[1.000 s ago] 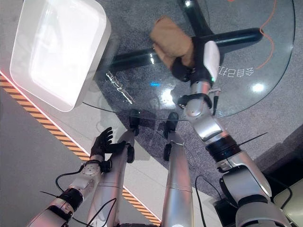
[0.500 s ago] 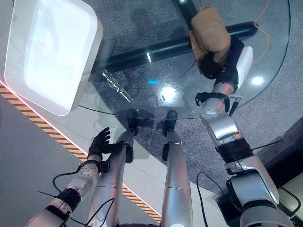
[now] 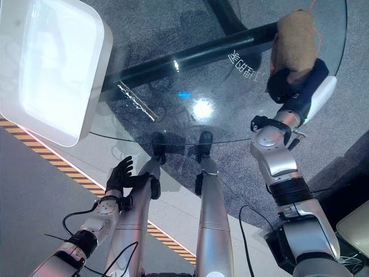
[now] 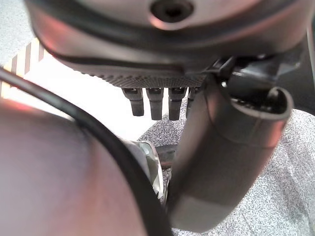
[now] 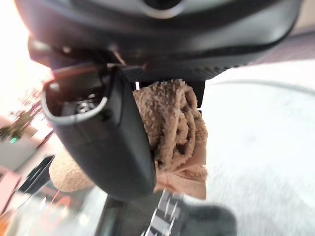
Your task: Wipe the table with a cloth and put it in the basket.
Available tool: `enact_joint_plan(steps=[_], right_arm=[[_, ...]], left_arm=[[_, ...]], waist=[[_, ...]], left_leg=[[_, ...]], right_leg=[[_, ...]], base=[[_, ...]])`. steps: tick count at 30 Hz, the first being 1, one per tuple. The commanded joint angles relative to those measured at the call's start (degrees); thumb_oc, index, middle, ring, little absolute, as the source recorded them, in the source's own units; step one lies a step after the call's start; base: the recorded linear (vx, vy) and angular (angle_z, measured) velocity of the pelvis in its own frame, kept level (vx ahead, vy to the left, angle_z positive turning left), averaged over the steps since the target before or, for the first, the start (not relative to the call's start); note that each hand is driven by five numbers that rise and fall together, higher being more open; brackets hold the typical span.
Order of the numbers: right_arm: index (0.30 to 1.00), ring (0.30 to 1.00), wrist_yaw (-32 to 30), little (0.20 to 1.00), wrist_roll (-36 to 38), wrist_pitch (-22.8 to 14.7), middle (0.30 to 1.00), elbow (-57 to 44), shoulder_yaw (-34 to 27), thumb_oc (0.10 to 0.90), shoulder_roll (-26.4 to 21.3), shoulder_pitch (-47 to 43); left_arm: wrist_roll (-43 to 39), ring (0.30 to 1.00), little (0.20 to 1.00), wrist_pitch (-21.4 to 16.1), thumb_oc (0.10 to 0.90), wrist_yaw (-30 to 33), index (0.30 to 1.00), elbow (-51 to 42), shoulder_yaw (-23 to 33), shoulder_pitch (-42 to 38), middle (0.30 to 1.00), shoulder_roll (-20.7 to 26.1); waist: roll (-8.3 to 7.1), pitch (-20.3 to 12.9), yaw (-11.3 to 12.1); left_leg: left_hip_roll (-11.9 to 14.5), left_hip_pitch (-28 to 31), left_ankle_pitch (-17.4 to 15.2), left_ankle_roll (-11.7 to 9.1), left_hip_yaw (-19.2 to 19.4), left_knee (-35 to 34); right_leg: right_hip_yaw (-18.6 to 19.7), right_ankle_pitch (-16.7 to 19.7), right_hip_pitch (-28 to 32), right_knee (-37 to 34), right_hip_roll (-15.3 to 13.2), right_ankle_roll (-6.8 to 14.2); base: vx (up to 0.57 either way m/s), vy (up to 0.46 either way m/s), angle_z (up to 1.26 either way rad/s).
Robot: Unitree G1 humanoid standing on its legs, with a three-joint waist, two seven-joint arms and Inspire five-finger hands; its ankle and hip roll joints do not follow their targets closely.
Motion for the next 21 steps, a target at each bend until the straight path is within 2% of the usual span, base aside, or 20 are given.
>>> enact_joint_plan(steps=[1, 7, 14, 20, 21], right_arm=[[0.3, 0.3, 3.1, 0.2, -9.1, -3.5, 0.3, -11.5, 0.0, 0.1, -2.1, -3.0], [0.3, 0.3, 10.5, 0.2, -12.4, 0.1, 0.3, -12.5, 4.7, 0.1, 0.7, -5.5], [0.3, 0.3, 23.3, 0.2, -14.8, 4.2, 0.3, -12.5, 11.5, 0.1, 1.7, -7.2], [0.3, 0.3, 32.0, 0.2, -14.4, 4.2, 0.3, -12.8, 16.2, 0.1, 2.2, -7.9], [0.3, 0.3, 32.0, 0.2, -14.4, 4.2, 0.3, -12.8, 16.2, 0.1, 2.2, -7.9]], left_arm=[[1.8, 0.9, 0.9, 0.0, 0.8, 1.4, 0.9, 1.0, 0.8, 9.7, 0.9, -1.4], [2.7, 0.9, 0.9, 0.1, 0.8, 0.9, 0.9, 1.4, 1.3, 9.5, 0.9, -1.6], [3.8, 0.9, 0.9, 0.3, 0.8, 0.2, 0.9, 1.2, 1.3, 9.2, 0.9, -1.3], [3.5, 0.9, 0.9, -0.5, 0.8, -0.6, 0.9, 1.6, 1.4, 8.9, 0.9, -0.5], [3.5, 0.9, 0.9, -0.5, 0.8, -0.6, 0.9, 1.6, 1.4, 8.9, 0.9, -0.5]], waist=[[1.39, -1.3, 1.1], [1.56, -1.3, 1.9], [1.53, -1.3, 2.5], [1.51, -1.3, 2.9], [1.5, -1.3, 2.9]], left_leg=[[-3.0, 0.4, -6.2, -0.2, -1.4, 4.4], [-3.0, 0.3, -6.0, -0.3, -1.3, 4.4], [-2.8, 0.3, -5.8, -0.2, -1.0, 4.3], [-2.9, 0.2, -5.6, -0.3, -0.9, 4.3], [-2.9, 0.2, -5.6, -0.3, -0.9, 4.3]], right_leg=[[-1.8, 2.8, 1.0, -4.6, 3.0, 1.1], [-2.3, 2.3, 0.9, -4.1, 2.8, 1.0], [-3.0, 2.2, 0.9, -3.9, 2.4, 1.0], [-3.3, 2.2, 0.9, -3.9, 2.4, 1.0], [-3.3, 2.2, 0.8, -3.8, 2.4, 1.0]], base=[[0.0, 0.0, 0.0], [0.0, 0.0, 0.0], [0.0, 0.001, 0.01], [0.0, 0.006, 0.04], [0.0, 0.0, 0.0]])
